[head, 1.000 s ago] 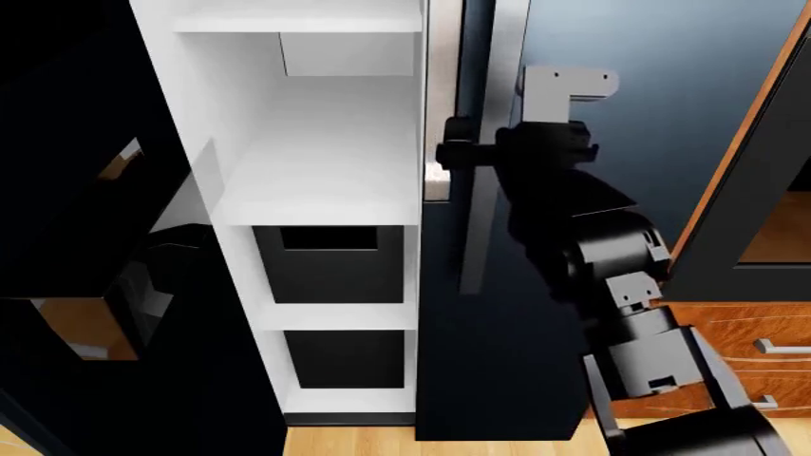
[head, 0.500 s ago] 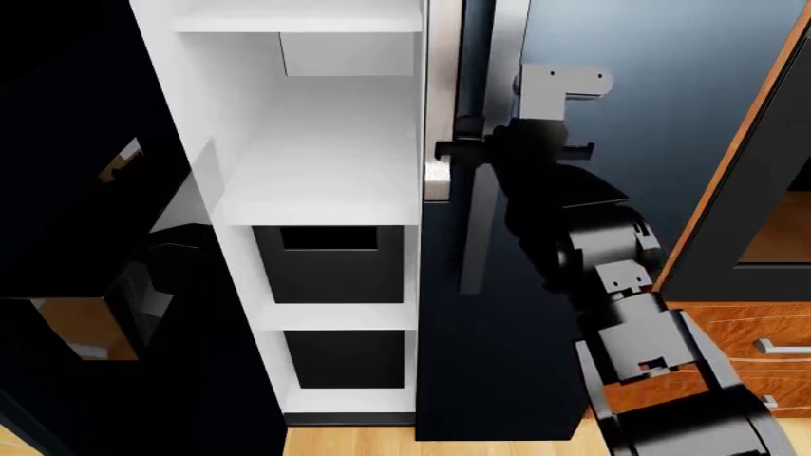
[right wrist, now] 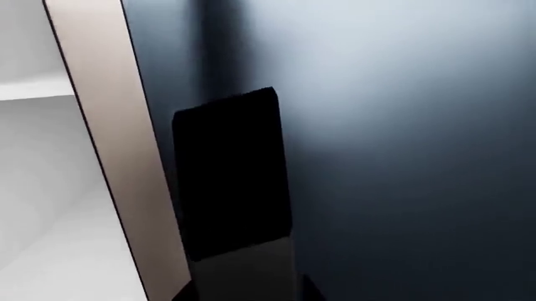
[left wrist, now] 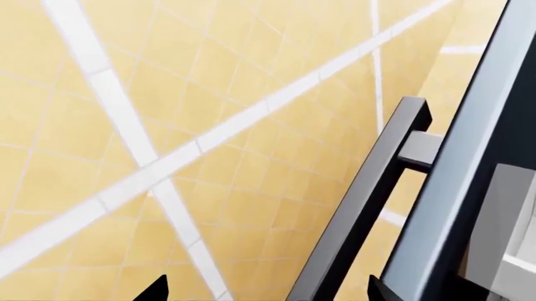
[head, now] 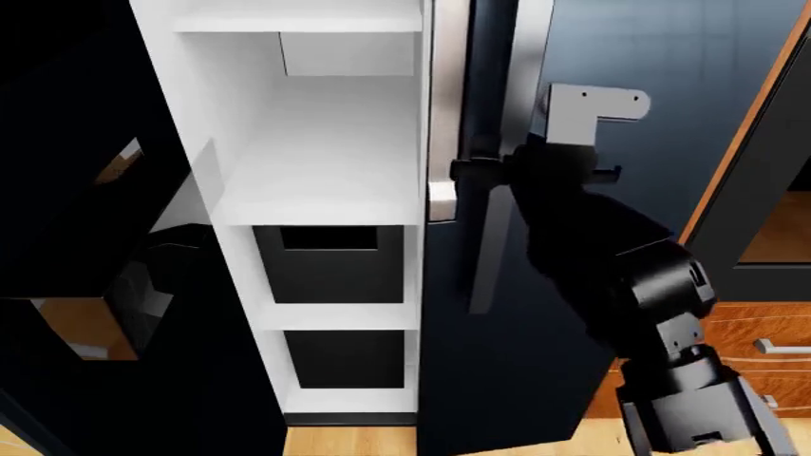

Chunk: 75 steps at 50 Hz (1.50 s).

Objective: Open the fridge door

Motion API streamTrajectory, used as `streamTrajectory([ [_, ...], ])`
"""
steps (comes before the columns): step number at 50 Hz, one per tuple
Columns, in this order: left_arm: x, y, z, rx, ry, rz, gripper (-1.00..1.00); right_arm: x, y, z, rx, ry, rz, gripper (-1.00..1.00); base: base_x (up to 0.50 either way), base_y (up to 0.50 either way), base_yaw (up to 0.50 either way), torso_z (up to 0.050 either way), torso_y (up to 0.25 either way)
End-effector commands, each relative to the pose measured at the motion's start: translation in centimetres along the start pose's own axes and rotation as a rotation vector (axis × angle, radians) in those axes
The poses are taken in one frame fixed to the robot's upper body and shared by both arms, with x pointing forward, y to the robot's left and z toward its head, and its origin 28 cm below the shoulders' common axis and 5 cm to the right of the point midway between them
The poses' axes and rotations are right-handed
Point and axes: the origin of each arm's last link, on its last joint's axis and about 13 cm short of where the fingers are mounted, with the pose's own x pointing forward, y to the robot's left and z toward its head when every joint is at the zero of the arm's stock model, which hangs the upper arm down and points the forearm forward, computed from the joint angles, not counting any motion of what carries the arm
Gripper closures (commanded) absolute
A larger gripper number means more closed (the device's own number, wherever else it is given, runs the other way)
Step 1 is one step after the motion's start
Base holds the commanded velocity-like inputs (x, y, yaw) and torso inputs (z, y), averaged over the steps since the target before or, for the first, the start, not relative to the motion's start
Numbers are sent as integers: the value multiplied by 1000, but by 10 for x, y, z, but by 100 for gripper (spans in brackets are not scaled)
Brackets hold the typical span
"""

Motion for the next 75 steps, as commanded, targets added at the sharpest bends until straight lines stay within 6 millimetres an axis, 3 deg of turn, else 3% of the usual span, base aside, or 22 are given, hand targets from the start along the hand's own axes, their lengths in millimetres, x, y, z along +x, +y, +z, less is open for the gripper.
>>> streamTrajectory([
  [1,0,-1,-1,0,2,-1,-100,-54,-17,24,-57,-183,-60,100,-10,0,0,0,0],
  [9,-1,-1,-2,-1,10,3,-100,-93,-33,27,-66,-267,-105,100,-1,0,0,0,5],
  [19,-1,-1,-2,0,10,-1,-100,-124,-60,9,-45,-274,-191,100,-2,0,-1,2,6],
  [56,-2,1,-5,4,21,5,-100,-202,-154,-38,113,-130,-787,100,0,-1,-4,1,1],
  [57,-2,1,-5,5,20,6,-100,-205,-158,-40,123,-112,-833,-100,0,-4,-4,0,0],
  [63,-3,3,-7,6,23,11,-100,-223,-173,-48,179,-61,-1035,-100,4,-4,-3,0,0],
  [66,-3,4,-7,6,23,11,-100,-223,-173,-48,179,-61,-1035,-100,8,-4,-1,0,0],
  [67,-3,4,-7,6,24,11,-100,-232,-177,-50,190,-59,-1114,-100,0,-4,-4,0,0],
  [75,-4,4,-8,5,25,11,-100,-255,-184,-51,231,-84,-1218,-100,1,-2,-2,0,0],
])
